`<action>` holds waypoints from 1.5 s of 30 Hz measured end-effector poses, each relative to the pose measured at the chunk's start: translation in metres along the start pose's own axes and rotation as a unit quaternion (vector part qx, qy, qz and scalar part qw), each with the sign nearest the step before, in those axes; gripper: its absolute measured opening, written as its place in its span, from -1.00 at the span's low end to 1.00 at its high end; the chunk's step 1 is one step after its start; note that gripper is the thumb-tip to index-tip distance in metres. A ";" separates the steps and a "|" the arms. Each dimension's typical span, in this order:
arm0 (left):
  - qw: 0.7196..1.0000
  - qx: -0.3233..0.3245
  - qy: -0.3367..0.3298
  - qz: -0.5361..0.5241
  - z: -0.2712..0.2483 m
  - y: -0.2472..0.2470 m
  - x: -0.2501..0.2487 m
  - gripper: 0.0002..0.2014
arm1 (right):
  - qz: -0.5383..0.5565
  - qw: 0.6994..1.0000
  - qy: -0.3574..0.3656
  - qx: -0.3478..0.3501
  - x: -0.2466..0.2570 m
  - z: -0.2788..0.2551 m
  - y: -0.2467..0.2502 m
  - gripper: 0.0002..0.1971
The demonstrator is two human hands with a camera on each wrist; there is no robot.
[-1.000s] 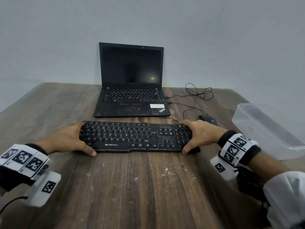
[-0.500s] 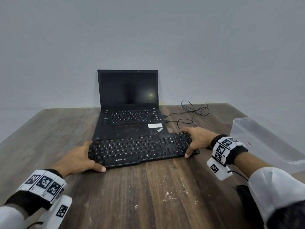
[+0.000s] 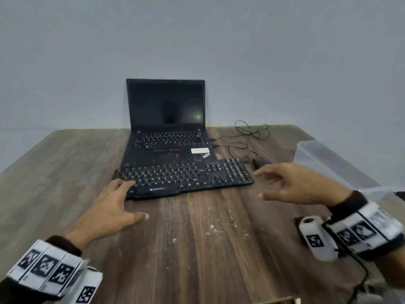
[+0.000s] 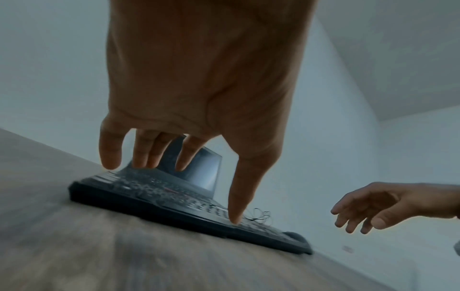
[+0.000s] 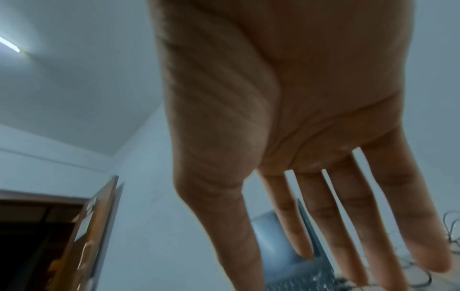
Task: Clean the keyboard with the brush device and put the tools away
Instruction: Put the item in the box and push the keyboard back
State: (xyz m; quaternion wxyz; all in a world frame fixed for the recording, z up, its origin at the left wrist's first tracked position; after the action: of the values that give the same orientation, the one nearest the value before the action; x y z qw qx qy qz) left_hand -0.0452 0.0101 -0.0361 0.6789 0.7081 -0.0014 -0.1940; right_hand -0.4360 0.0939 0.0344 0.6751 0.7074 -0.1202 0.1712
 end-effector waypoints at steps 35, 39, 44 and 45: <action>0.910 0.102 -0.397 0.061 -0.086 -0.126 -0.399 -0.10 | 0.251 0.881 -0.167 -0.365 -0.167 -0.206 0.070 -0.67; 0.916 0.106 -0.387 0.025 -0.078 -0.121 -0.391 -0.12 | 0.089 0.899 -0.221 -0.367 -0.186 -0.155 0.138 -0.64; 0.916 0.078 -0.392 0.031 -0.065 -0.120 -0.397 -0.26 | -0.023 0.942 -0.298 -0.151 -0.237 -0.055 0.119 -0.78; 0.915 0.074 -0.394 0.031 -0.063 -0.120 -0.401 -0.28 | -0.042 0.943 -0.308 -0.115 -0.246 -0.044 0.108 -0.79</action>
State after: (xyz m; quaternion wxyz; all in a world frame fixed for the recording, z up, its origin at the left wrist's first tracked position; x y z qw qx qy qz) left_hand -0.4298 0.1860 -0.0424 0.5744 0.6220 -0.3055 -0.4358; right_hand -0.7072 0.1164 0.0351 0.6881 0.6478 -0.3115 -0.0988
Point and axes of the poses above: each hand's wrist, its own z-axis towards the middle knuckle, its own y-axis out of the back of the hand, x = y × z, the point moved 9 cm from there along z, towards the middle knuckle, and after that the axes turned 8 degrees about z, right-handed, at the moved point
